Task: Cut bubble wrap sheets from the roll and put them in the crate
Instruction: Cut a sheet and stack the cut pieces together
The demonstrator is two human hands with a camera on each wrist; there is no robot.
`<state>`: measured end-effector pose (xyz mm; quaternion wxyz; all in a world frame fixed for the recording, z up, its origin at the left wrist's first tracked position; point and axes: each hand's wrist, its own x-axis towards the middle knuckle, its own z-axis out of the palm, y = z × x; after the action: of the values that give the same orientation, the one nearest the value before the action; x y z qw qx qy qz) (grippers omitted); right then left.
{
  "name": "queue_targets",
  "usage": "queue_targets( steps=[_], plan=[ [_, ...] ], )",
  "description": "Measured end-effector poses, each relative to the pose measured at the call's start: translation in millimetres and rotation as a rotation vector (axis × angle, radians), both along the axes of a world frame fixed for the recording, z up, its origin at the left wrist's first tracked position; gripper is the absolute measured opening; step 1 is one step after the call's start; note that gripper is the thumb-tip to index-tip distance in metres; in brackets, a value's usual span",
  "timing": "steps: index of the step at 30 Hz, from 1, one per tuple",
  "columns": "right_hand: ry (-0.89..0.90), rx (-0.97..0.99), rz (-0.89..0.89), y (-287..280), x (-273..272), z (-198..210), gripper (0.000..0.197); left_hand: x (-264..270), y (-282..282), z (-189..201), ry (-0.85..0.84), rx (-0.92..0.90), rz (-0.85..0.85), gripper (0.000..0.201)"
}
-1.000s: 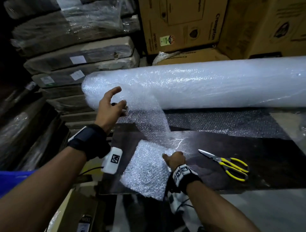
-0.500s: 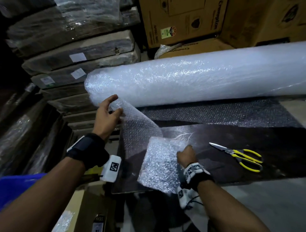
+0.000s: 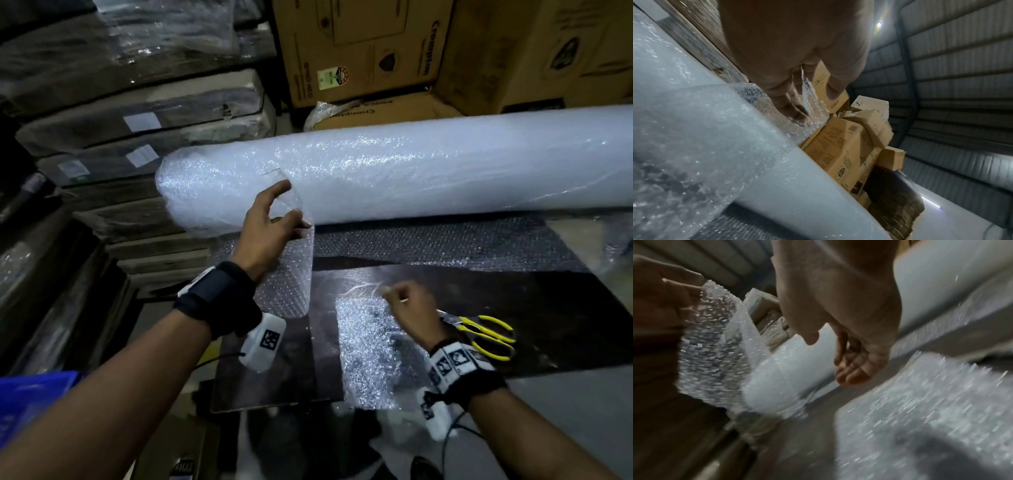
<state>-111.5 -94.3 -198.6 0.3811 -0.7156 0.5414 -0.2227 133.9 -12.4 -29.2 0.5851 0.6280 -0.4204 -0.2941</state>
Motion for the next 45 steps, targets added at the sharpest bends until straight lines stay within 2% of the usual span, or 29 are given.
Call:
queue_targets(
  steps=[2,5,7,9,10,12,14,16,20,22,24,28,32,36,37,40,42,45],
  plan=[
    [-0.234,0.395,0.048,20.8,30.1,11.7,0.056,-9.8,-3.8,9.9,0.054,-0.028,-0.037,0.05],
    [-0.593,1.095,0.049,44.3,70.5,10.8,0.088,-17.9,-8.1,24.1,0.178,-0.108,-0.056,0.048],
    [-0.831,1.345,0.075,51.8,92.8,5.5,0.104,-17.7,-6.5,31.2,0.267,-0.148,-0.043,0.046],
    [-1.021,1.401,0.103,52.2,109.8,10.7,0.101,-13.5,0.7,35.7,0.326,-0.183,-0.017,0.044],
    [-1.11,1.37,0.076,48.7,116.4,16.3,0.091,-9.6,5.9,37.1,0.339,-0.201,-0.002,0.042],
    [-1.263,1.251,-0.028,34.2,119.8,31.5,0.054,1.9,17.3,34.4,0.347,-0.216,0.044,0.04],
    [-1.33,1.098,-0.084,14.5,115.5,46.0,0.02,18.6,31.0,26.8,0.346,-0.22,0.107,0.04],
    [-1.245,0.946,-0.109,-4.3,111.4,56.1,0.013,36.8,44.0,10.1,0.358,-0.219,0.163,0.039],
    [-0.884,0.672,-0.14,-28.4,119.6,45.8,0.022,58.5,72.6,-40.9,0.404,-0.19,0.301,0.031],
    [-0.679,0.573,-0.139,-32.4,128.6,29.2,0.025,60.1,87.9,-73.0,0.454,-0.141,0.358,0.031],
    [-0.516,0.477,-0.107,-32.9,136.8,3.2,0.017,62.4,104.5,-110.3,0.465,-0.076,0.391,0.031],
    [-0.194,0.346,-0.01,-33.9,142.9,-54.6,0.014,72.6,134.9,-184.3,0.398,0.201,0.345,0.032],
    [0.007,0.263,0.075,-30.8,142.2,-77.3,0.013,87.1,153.6,-224.5,0.137,0.429,0.259,0.034],
    [0.134,0.162,0.135,-28.8,143.9,-91.4,0.019,89.0,166.5,-233.7,0.018,0.527,0.221,0.035],
    [0.153,0.135,0.151,-25.3,144.7,-89.7,0.021,89.6,170.9,-235.8,-0.072,0.564,0.223,0.031],
    [0.242,0.054,0.178,-15.1,145.3,-72.7,0.026,96.1,181.1,-238.0,-0.518,0.679,0.291,0.025],
    [0.286,-0.039,0.173,-14.5,142.3,-63.8,0.029,100.1,177.6,-238.0,-0.729,0.62,0.289,0.028],
    [0.301,-0.139,0.139,-13.5,128.2,-49.8,0.033,93.8,151.4,-233.6,-0.934,0.463,0.114,0.03]
  ],
)
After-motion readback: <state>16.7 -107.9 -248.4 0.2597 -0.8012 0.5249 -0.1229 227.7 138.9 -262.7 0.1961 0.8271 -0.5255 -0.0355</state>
